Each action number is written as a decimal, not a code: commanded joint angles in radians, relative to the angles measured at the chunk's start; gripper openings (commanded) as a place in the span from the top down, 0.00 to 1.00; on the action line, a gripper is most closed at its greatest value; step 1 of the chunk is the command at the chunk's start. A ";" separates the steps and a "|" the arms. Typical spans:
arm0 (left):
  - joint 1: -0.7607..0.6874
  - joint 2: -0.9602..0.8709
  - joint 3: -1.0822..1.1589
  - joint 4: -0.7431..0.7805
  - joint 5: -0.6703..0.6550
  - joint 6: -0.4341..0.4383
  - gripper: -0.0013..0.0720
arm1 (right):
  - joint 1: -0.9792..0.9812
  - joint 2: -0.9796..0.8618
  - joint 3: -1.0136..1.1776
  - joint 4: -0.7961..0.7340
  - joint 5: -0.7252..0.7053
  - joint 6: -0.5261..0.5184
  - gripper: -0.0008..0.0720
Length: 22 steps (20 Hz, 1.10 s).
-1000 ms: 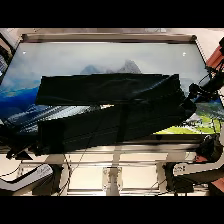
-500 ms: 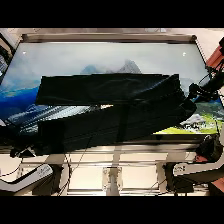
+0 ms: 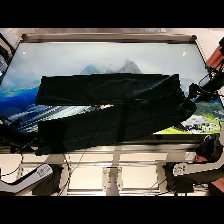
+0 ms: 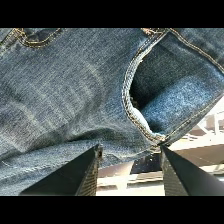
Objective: Fold the clothes and pants, and hang the long-sleeved shirts on hangers.
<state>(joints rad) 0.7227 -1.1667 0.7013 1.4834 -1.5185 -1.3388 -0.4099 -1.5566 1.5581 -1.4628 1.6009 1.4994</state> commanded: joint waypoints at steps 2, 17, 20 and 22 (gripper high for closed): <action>0.000 0.000 -0.031 -0.018 -0.010 0.023 0.41 | 0.000 0.000 0.000 0.000 0.002 0.000 0.39; 0.000 0.009 0.047 0.115 0.065 -0.034 0.94 | -0.001 0.000 0.000 -0.007 -0.014 -0.030 0.40; 0.000 0.079 0.147 0.129 0.196 -0.034 0.94 | -0.001 0.000 -0.034 -0.008 -0.049 -0.083 0.53; 0.000 0.119 0.200 0.202 0.270 -0.034 0.94 | -0.001 -0.001 -0.086 -0.007 -0.060 -0.153 0.55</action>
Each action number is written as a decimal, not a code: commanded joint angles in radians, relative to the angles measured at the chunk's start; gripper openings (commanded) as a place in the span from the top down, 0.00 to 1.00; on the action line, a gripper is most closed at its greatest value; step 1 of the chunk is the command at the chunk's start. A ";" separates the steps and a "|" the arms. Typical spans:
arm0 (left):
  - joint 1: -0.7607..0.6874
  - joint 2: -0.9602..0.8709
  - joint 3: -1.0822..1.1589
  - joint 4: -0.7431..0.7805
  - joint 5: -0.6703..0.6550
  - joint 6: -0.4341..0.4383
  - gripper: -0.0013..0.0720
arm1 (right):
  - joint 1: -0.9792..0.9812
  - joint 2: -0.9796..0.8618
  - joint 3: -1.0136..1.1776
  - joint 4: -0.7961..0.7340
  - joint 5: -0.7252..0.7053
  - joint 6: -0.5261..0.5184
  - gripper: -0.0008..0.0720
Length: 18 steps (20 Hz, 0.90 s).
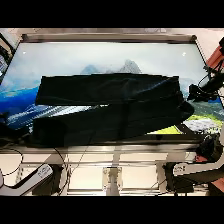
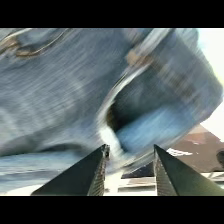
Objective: Fold the clothes and pants, and hang the long-sleeved shirts on hangers.
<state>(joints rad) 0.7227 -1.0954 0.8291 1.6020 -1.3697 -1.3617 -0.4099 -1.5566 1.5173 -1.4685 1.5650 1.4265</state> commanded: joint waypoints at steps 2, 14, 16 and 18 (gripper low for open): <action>0.000 0.043 0.122 0.126 0.150 -0.029 0.94 | -0.001 -0.001 -0.105 -0.001 -0.034 -0.150 0.53; 0.001 0.023 0.138 0.140 0.200 -0.029 0.94 | -0.066 -0.001 -0.331 0.121 -0.160 -0.458 0.39; 0.001 0.023 0.138 0.137 0.191 -0.029 0.94 | -0.065 -0.002 -0.365 0.168 -0.198 -0.500 0.40; 0.001 0.023 0.138 0.125 0.182 -0.029 0.94 | -0.065 -0.002 -0.397 0.190 -0.224 -0.520 0.40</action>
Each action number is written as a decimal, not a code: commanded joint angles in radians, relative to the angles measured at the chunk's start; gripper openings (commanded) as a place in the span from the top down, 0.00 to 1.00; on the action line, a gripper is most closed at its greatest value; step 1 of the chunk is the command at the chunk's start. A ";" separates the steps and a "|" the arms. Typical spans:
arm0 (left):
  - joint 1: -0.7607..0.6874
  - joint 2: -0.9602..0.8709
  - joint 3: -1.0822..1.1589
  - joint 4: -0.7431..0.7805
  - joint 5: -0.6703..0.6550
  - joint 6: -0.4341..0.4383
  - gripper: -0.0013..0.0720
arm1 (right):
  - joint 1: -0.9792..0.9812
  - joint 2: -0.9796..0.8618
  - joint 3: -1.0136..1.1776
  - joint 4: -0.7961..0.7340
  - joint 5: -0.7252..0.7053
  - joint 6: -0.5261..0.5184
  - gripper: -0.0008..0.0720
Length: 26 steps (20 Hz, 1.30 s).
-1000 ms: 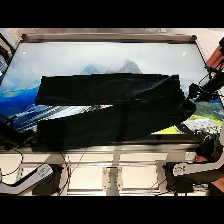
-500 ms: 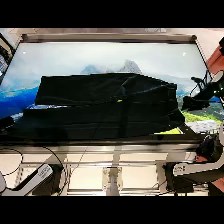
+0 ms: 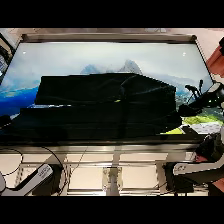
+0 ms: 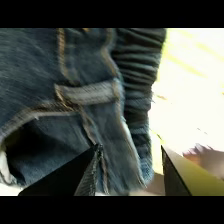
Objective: Fold the clothes and pants, and hang the long-sleeved shirts on hangers.
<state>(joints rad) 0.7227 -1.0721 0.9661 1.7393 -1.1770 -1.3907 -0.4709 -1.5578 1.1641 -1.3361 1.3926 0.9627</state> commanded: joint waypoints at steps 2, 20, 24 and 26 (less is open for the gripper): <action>0.001 -0.001 0.001 -0.024 -0.013 0.000 0.94 | -0.004 -0.001 -0.059 0.067 -0.036 -0.084 0.42; 0.001 0.000 0.001 -0.056 -0.023 0.010 0.94 | -0.005 0.000 -0.063 -0.084 0.214 -0.113 0.95; 0.001 0.009 0.016 -0.194 0.011 0.072 0.94 | -0.063 0.016 0.071 -0.018 0.328 -0.100 0.96; 0.001 0.014 0.033 -0.291 0.026 0.116 0.94 | -0.124 0.047 0.132 0.058 0.350 -0.100 0.96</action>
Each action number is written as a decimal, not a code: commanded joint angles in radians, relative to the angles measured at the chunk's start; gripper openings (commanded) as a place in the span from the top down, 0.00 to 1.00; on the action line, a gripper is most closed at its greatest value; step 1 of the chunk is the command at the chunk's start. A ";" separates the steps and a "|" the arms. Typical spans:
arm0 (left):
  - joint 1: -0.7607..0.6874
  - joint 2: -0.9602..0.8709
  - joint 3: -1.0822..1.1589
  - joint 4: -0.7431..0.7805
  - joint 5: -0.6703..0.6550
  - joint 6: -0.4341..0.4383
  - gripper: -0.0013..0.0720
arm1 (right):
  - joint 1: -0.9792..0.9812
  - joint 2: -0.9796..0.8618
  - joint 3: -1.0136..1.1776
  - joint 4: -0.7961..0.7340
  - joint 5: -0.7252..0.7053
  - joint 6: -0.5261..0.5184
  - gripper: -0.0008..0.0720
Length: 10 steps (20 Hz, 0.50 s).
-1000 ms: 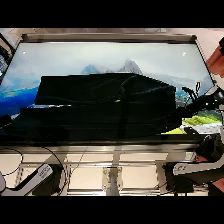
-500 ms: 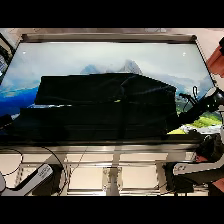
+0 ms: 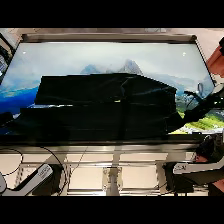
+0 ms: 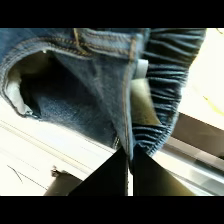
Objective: Fold the clothes and pants, and hang the long-sleeved shirts on hangers.
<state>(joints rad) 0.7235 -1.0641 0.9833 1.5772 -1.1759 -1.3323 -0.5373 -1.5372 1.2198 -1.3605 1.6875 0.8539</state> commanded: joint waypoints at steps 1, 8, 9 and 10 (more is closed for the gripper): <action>0.000 0.009 0.026 -0.175 0.034 0.066 0.94 | -0.097 0.047 0.098 0.124 0.053 0.008 0.96; 0.000 0.011 0.102 -0.431 0.050 0.066 0.94 | -0.385 0.156 0.124 0.525 0.039 -0.053 0.96; 0.000 0.011 0.114 -0.452 0.050 0.066 0.94 | -0.418 0.164 0.124 0.572 0.038 -0.060 0.96; 0.000 0.011 0.125 -0.465 0.048 0.066 0.94 | -0.445 0.170 0.124 0.603 0.031 -0.060 0.96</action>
<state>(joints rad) 0.7231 -1.0538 1.0782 1.2110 -1.1313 -1.2709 -0.8894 -1.3956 1.3369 -0.9310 1.7267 0.8169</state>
